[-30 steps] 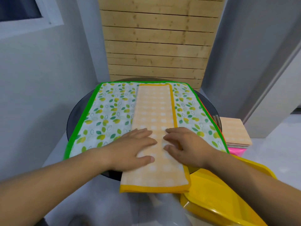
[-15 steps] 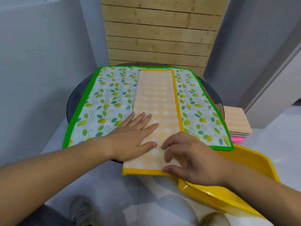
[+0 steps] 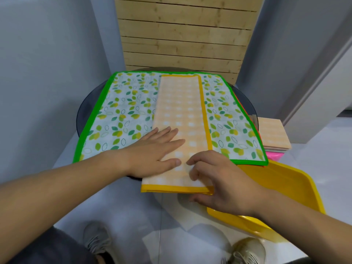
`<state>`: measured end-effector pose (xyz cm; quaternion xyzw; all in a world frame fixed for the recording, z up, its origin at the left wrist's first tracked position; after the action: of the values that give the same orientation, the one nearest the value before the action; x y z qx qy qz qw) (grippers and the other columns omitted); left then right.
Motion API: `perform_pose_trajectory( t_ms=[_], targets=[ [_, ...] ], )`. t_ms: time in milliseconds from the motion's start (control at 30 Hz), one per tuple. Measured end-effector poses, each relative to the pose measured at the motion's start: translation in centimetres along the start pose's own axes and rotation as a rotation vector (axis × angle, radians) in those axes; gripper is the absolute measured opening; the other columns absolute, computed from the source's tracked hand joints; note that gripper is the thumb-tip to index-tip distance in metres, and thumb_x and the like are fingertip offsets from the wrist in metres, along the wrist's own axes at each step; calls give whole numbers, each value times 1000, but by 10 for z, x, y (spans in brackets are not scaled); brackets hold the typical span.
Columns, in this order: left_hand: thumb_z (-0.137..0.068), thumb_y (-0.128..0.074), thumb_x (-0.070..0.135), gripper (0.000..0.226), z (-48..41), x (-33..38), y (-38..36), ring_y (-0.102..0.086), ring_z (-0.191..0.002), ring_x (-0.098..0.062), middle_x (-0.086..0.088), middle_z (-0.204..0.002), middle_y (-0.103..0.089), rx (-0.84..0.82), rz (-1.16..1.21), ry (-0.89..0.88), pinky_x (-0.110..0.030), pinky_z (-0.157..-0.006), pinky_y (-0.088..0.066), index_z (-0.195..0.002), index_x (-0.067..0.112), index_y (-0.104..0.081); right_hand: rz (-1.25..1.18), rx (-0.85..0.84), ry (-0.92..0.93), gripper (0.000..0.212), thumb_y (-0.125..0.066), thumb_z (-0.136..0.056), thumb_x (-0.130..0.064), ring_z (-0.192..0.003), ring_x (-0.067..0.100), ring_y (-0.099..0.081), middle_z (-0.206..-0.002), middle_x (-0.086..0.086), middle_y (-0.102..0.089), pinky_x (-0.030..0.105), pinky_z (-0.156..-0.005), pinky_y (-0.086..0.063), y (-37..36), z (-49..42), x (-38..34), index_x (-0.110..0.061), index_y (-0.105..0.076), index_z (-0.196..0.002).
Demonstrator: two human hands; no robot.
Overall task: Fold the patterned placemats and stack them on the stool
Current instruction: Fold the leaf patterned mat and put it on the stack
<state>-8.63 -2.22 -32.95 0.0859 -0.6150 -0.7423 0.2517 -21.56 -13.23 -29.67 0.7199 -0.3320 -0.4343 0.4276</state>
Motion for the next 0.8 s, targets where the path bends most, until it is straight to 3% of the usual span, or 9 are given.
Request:
perform_pose_trajectory(
  t_ms=[300, 667, 800],
  targets=[
    [-100, -24, 64, 68, 0, -1, -1, 27, -148, -4, 9, -165, 19, 7, 3, 2, -34, -123, 12, -158, 40, 1, -7, 29, 19, 26, -70, -82, -44, -107, 17, -55, -116, -5, -60, 34, -89, -46, 2, 0, -2, -21, -62, -91],
    [-101, -26, 63, 68, 0, -1, -1, 25, -148, -4, 9, -166, 18, 23, 12, 1, -34, -123, 12, -159, 39, -1, 7, 21, 10, 24, -72, -82, -44, -108, 15, -55, -116, -6, -60, 36, -88, -47, 1, 0, -4, -23, -61, -89],
    [-101, -29, 60, 63, 1, 0, 4, 19, -149, -1, 11, -167, 9, 28, 107, -2, -29, -122, 11, -158, 38, -14, -66, 27, -18, 17, -64, -91, -38, -99, 17, -58, -103, -5, -64, 36, -84, -47, 6, -3, -2, -21, -61, -90]
  ],
)
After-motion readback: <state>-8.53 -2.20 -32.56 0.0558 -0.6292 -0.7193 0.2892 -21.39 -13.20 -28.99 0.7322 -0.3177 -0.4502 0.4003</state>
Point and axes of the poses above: each hand's wrist, its own z-axis away from the middle knuckle, its own y-axis out of the back of the hand, x = y × z, the point moved 7 cm from there along -z, towards the middle knuckle
